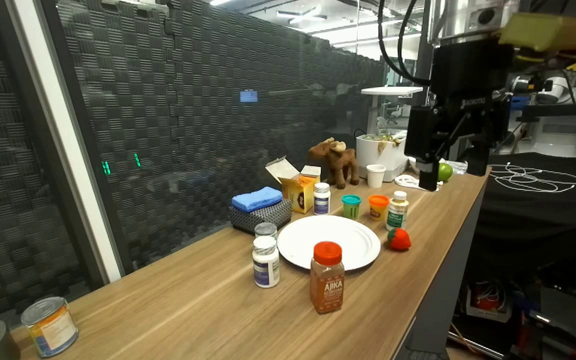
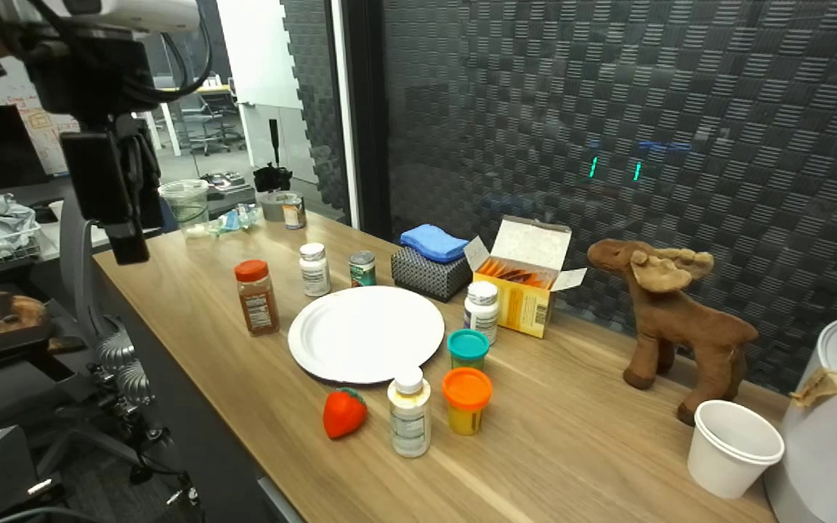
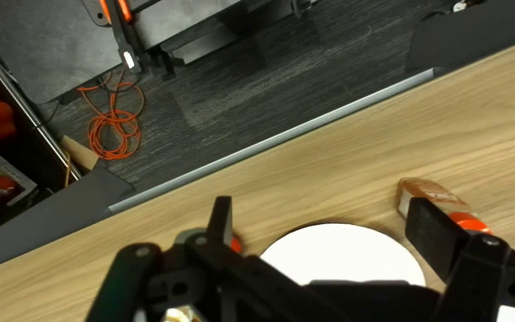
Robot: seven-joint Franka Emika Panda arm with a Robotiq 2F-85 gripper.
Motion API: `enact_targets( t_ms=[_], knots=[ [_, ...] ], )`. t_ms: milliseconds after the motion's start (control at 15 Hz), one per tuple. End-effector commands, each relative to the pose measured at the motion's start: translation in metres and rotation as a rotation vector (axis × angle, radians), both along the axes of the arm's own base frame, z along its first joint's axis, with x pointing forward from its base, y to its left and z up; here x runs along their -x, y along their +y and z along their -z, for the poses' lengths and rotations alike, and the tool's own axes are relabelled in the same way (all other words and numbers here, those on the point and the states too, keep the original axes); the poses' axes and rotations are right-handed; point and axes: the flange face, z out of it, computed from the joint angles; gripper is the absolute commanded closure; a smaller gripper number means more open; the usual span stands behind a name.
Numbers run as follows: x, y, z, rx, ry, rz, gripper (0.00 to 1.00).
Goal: Put the plush toy and all the containers on the white plate
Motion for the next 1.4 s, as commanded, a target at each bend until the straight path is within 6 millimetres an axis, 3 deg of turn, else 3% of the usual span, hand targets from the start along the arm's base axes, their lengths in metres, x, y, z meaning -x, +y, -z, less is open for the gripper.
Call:
enact_targets(
  t_ms=[0, 333, 400, 467, 1067, 1333],
  knots=[
    [0.005, -0.039, 0.03, -0.022, -0.054, 0.083, 0.0],
    [0.0, -0.08, 0.082, -0.058, -0.109, 0.202, 0.0],
    [-0.014, -0.086, 0.085, -0.066, -0.144, 0.22, 0.0],
    [-0.016, -0.09, 0.092, -0.07, -0.174, 0.231, 0.0],
    [-0.034, -0.112, 0.161, -0.014, -0.215, 0.285, 0.0],
    [-0.04, -0.116, 0.18, 0.005, -0.221, 0.304, 0.0]
  ],
)
